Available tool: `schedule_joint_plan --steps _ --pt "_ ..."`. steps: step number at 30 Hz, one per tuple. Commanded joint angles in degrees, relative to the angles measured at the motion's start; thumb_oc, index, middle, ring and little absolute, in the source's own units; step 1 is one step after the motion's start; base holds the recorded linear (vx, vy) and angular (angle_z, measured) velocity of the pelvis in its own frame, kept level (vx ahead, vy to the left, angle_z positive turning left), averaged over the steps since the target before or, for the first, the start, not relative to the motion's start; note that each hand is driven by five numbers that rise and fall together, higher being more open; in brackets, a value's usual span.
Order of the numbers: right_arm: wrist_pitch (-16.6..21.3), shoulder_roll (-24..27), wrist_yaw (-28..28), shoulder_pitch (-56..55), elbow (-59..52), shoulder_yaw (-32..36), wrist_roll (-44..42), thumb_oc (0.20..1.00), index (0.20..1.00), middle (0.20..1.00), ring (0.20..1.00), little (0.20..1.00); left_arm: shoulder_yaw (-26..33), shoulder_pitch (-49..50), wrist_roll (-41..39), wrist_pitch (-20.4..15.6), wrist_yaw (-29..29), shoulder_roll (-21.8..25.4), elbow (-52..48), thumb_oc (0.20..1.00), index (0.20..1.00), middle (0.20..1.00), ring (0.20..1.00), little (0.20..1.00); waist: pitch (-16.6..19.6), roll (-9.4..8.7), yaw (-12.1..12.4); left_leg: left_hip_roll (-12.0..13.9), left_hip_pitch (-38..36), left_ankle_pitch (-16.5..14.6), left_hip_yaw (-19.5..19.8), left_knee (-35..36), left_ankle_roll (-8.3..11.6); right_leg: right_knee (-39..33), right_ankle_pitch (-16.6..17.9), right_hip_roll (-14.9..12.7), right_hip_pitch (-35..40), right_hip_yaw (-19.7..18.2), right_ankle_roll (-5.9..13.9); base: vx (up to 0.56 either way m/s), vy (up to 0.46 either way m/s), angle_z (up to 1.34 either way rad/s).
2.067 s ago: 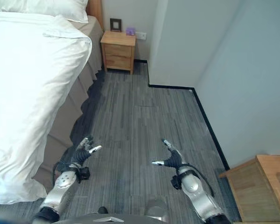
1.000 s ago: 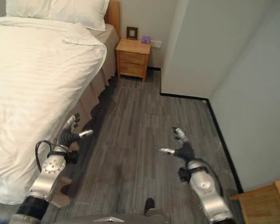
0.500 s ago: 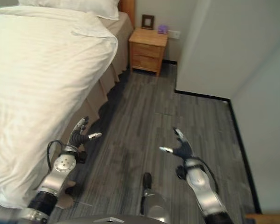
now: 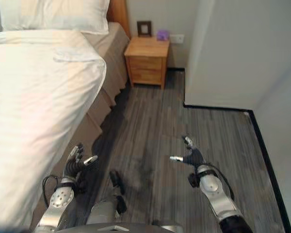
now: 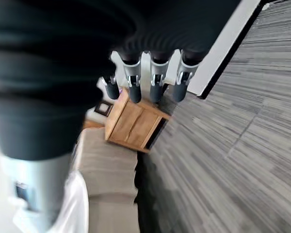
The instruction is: Making the bed.
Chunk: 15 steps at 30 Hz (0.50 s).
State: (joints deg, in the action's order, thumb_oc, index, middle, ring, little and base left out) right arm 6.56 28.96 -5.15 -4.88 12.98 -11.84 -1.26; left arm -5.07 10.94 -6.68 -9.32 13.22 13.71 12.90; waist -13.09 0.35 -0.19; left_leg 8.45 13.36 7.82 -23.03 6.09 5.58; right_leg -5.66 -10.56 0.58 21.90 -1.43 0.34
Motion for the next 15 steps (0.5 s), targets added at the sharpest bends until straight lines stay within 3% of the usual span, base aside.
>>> schedule_joint_plan --steps 1,2,3,4,5,6,7,8,9,10,11,12,14,15 --pt "3.47 -0.1 1.25 2.8 -6.62 2.42 0.58 1.0 1.0 1.0 1.0 1.0 -1.69 -6.26 0.12 -2.12 -1.73 3.49 -5.92 1.0 1.0 1.0 1.0 1.0 2.62 -2.58 -0.31 3.57 -8.43 2.88 -0.77 -1.84 1.7 5.11 -1.45 -8.39 -0.86 0.47 6.55 0.61 0.051 -0.39" --pt "3.46 -0.13 1.26 2.81 -6.64 2.42 0.59 1.0 1.0 1.0 1.0 1.0 -1.66 -6.28 0.12 -2.12 -1.74 3.52 -5.92 1.0 1.0 1.0 1.0 1.0 2.69 -2.43 -0.1 3.83 -8.37 3.08 -0.96 -1.72 1.7 5.23 -1.34 -8.21 -1.17 0.17 6.5 0.35 0.031 -0.51" --pt "3.69 -0.64 1.06 2.65 -6.85 2.27 0.21 1.0 1.0 1.0 1.0 1.0 -2.09 -6.78 0.56 -1.86 -1.86 4.2 -5.5 1.0 1.0 1.0 1.0 1.0 2.9 -3.2 -0.31 2.41 -9.96 1.68 -1.44 -2.0 0.58 11.15 0.46 -9.05 -2.4 0.66 7.91 0.41 0.021 -0.51" --pt "3.6 -2.67 0.84 3.37 -5.87 0.98 0.17 1.0 1.0 1.0 1.0 1.0 -2.82 -8.56 0.88 -1.31 -1.42 4.78 -4.16 1.0 1.0 1.0 1.0 1.0 2.25 -3.91 -1.03 0.12 -13.84 -1.28 -2.36 -1.81 -1.62 24.7 9.14 -10.68 -9.05 0.49 12.22 0.41 0.022 -0.48" --pt "3.62 -2.72 0.82 3.51 -5.81 0.94 0.19 1.0 1.0 1.0 1.0 1.0 -2.76 -8.67 0.87 -1.34 -1.41 4.8 -4.1 1.0 1.0 1.0 1.0 1.0 2.32 -3.72 -0.77 0.42 -13.7 -1.1 -2.63 -1.72 -1.63 24.74 9.39 -10.41 -9.47 0.14 12.17 0.38 0.024 -0.36" --pt "3.68 -3.74 0.55 4.55 -5.91 0.25 0.21 1.0 1.0 1.0 1.0 1.0 -3.18 -9.76 1.0 -1.17 -0.96 5.63 -3.57 1.0 1.0 1.0 1.0 1.0 1.51 -3.7 -1.77 -0.21 -15.84 -2.2 -2.81 -1.61 -2.42 32.53 15.3 -10.94 -13.97 -0.06 13.83 0.22 0.023 -0.3" --pt "3.88 -4.47 0.34 5.27 -6.23 -0.25 0.41 1.0 1.0 1.0 1.0 1.0 -3.13 -10.75 1.13 -1.12 -0.57 6.17 -3.52 1.0 1.0 1.0 1.0 1.0 1.15 -2.92 -2.14 0.44 -17.47 -2.88 -3.54 -1.09 -2.9 37.55 17.12 -11.02 -18.88 0.48 13.99 0.52 0.056 -0.38" --pt "4.0 -5.69 0.33 5.39 -6.73 -0.89 0.09 1.0 1.0 1.0 1.0 1.0 -3.25 -12.33 1.33 -1.08 -0.56 7.12 -3.91 1.0 1.0 1.0 1.0 1.0 0.73 -2.15 -3.24 0.69 -19.69 -4.77 -4.71 -1.09 -3.13 41.78 17.16 -14.73 -24.24 5.12 12.71 0.52 0.039 -0.33" --pt "4.1 -5.83 0.5 5.09 -7.28 -0.98 -0.05 1.0 1.0 1.0 1.0 1.0 -3.27 -12.83 1.22 -1.21 -1.01 7.34 -4.3 1.0 1.0 1.0 1.0 1.0 0.83 -2.1 -3.93 0.45 -20.28 -5.76 -4.97 -1.09 -2.84 39.51 15.27 -15.81 -25.74 7.57 11.91 0.71 -0.018 -0.37" --pt "4.28 -5.75 1.29 4.16 -7.92 -1.13 -0.77 1.0 1.0 1.0 1.0 1.0 -3.4 -12.92 0.88 -1.48 -1.48 7.36 -4.92 1.0 1.0 1.0 1.0 1.0 0.81 -1.89 -5.75 -0.02 -21.7 -7.24 -4.62 -1.09 -2.09 33.62 11.72 -14.63 -28.45 10.38 10.54 0.42 -0.058 -0.08" --pt "4.27 -5.73 1.31 4.15 -7.95 -1.14 -0.79 1.0 1.0 1.0 1.0 1.0 -3.37 -12.9 0.87 -1.48 -1.49 7.36 -4.93 1.0 1.0 1.0 1.0 1.0 0.92 -1.69 -5.81 0.26 -21.5 -7.05 -4.58 -1.09 -2.01 33.23 12.01 -14.34 -28.42 10.59 10.35 0.48 -0.097 0.09" --pt "4.41 -5.64 1.53 3.25 -8.01 -0.84 -1.29 1.0 1.0 1.0 1.0 1.0 -3.72 -12.84 0.52 -1.66 -1.71 7.15 -5.25 1.0 1.0 1.0 1.0 1.0 1.02 -1.89 -6.93 -0.31 -22.56 -8.21 -3.92 -1.09 -1.64 27.71 9.33 -12.65 -29.16 10.67 9.5 0.38 -0.136 0.48" --pt "4.36 -5.71 1.12 1.57 -7.62 0.11 -2.44 1.0 1.0 1.0 1.0 1.0 -3.96 -13.25 -0.63 -2.36 -2.24 6.57 -5.6 1.0 1.0 1.0 1.0 1.0 1.57 -2.64 -9.72 -2.17 -25.36 -11.34 -1.87 -1.09 -0.79 9.73 10.83 -8.77 -31.12 7.95 8.76 0.62 -0.238 0.67" --pt "4.37 -5.67 1.1 1.56 -7.59 0.11 -2.44 1.0 1.0 1.0 1.0 1.0 -3.98 -13.28 -0.66 -2.4 -2.25 6.54 -5.53 1.0 1.0 1.0 1.0 1.0 1.56 -2.38 -9.82 -1.96 -25.49 -11.6 -1.77 -1.09 -0.77 8.67 11.24 -8.55 -30.43 8.2 8.85 0.52 -0.192 0.65"
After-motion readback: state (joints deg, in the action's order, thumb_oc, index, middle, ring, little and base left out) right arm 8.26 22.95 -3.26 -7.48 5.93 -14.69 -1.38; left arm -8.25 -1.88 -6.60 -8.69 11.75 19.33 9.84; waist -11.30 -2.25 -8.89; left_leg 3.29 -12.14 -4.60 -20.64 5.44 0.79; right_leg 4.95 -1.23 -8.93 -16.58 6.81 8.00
